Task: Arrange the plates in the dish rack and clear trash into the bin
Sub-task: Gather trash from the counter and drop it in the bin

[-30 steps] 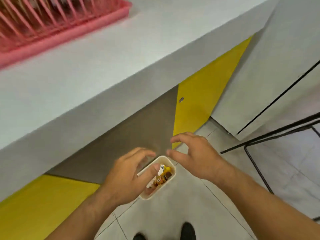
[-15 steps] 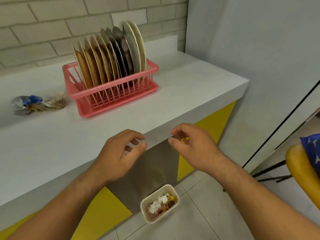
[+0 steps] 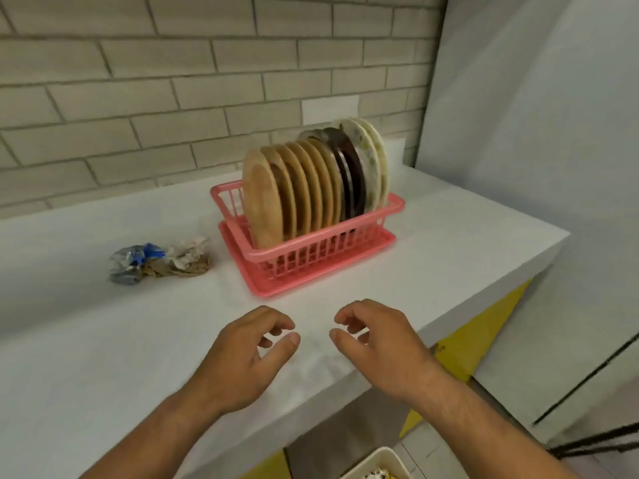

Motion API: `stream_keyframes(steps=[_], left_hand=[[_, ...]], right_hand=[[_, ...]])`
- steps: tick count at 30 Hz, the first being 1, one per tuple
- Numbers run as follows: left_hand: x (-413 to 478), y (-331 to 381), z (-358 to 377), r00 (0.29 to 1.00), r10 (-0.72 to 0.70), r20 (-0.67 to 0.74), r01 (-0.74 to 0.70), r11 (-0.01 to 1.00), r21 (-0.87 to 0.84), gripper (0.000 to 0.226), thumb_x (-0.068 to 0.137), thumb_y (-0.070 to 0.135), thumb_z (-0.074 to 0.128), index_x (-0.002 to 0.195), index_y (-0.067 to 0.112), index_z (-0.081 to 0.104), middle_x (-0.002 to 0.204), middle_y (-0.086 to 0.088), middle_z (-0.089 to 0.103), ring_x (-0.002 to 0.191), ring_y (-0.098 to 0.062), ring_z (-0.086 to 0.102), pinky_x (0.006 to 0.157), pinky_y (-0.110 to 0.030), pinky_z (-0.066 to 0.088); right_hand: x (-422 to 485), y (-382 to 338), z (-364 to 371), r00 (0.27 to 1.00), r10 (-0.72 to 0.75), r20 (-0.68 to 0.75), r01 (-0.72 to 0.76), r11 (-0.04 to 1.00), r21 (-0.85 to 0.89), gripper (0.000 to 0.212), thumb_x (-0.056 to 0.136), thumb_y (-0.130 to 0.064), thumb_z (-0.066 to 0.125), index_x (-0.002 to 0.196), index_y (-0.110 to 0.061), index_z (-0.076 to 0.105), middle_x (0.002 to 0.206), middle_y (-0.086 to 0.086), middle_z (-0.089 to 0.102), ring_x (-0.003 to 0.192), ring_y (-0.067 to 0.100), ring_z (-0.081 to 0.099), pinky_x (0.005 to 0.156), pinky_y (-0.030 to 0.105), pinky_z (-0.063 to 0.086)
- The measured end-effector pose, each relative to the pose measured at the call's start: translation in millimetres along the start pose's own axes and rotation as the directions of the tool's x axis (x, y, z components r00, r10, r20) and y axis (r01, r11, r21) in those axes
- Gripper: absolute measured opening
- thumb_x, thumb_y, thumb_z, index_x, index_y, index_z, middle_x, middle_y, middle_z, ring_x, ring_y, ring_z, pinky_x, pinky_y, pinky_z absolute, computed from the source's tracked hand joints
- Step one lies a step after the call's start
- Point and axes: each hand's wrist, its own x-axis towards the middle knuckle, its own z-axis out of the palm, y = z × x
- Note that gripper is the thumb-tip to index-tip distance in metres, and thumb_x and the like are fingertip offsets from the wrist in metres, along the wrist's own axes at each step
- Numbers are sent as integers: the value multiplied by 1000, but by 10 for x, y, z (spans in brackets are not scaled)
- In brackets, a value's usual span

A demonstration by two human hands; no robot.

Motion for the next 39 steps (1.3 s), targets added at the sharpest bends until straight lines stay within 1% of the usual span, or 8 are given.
stream_keyframes(steps=[9, 18, 24, 27, 30, 33, 36, 39], left_hand=[[-35, -1135, -946, 996, -73, -44, 73, 997, -2, 11, 87, 47, 56, 92, 38, 61, 99, 27, 58, 94, 0, 57, 72, -14, 47], [-45, -1726, -1398, 983, -124, -133, 126, 992, 5, 19, 83, 54, 52, 88, 39, 60, 99, 25, 59, 91, 3, 58, 65, -4, 40], [-63, -1966, -1547, 965, -148, -218, 157, 987, 23, 15, 85, 47, 55, 85, 35, 63, 94, 22, 59, 88, 0, 56, 63, -4, 38], [119, -2059, -1637, 957, -93, -274, 138, 979, 148, 10, 89, 35, 58, 85, 30, 65, 89, 21, 61, 88, 1, 52, 69, -7, 36], [502, -2087, -1742, 949, 42, -312, 48, 960, 274, 25, 86, 35, 48, 83, 20, 67, 84, 9, 63, 84, -9, 51, 75, -22, 39], [993, -2151, -1766, 972, 49, -230, 42, 926, 376, 26, 90, 31, 49, 96, 15, 68, 97, 0, 66, 98, -22, 54, 84, -35, 43], [1472, -2305, -1709, 992, -118, -33, 117, 827, 550, 34, 94, 34, 48, 125, 21, 54, 121, 0, 60, 119, -23, 44, 99, -38, 33], [1782, -2443, -1629, 883, -399, 248, 138, 724, 675, 53, 89, 33, 53, 139, 26, 36, 125, -4, 55, 116, -25, 46, 96, -41, 33]], right_hand=[[838, -747, 1254, 987, -83, 135, 85, 996, -10, 22, 89, -41, 59, 107, -29, 62, 102, -17, 58, 94, -1, 52, 86, 20, 45], [2187, -1190, 1899, 984, -133, 115, 156, 963, -222, 26, 89, -34, 57, 108, -17, 64, 104, 2, 58, 94, 21, 56, 81, 34, 47], [2666, -1201, 2265, 972, -113, 208, 206, 835, -510, 32, 90, -39, 54, 118, -25, 62, 121, 7, 52, 107, 30, 46, 90, 38, 42], [2606, -1133, 2279, 968, -167, 185, 235, 858, -456, 27, 93, -34, 50, 110, -22, 67, 117, 7, 55, 102, 30, 47, 90, 39, 41], [2517, -1125, 2156, 960, -266, 87, 279, 881, -382, 21, 93, -29, 52, 95, -15, 67, 104, 5, 60, 94, 27, 52, 86, 40, 41], [2376, -1140, 1979, 962, -272, 28, 268, 917, -297, 17, 94, -28, 52, 91, -15, 62, 94, 0, 62, 92, 20, 50, 83, 33, 41], [2236, -1157, 1809, 967, -254, -6, 244, 935, -256, 15, 96, -28, 50, 93, -17, 60, 89, -5, 61, 88, 12, 49, 75, 25, 40], [2107, -1159, 1692, 973, -226, -49, 211, 955, -209, 9, 95, -24, 52, 94, -19, 59, 80, -11, 59, 72, 4, 51, 62, 16, 37]])
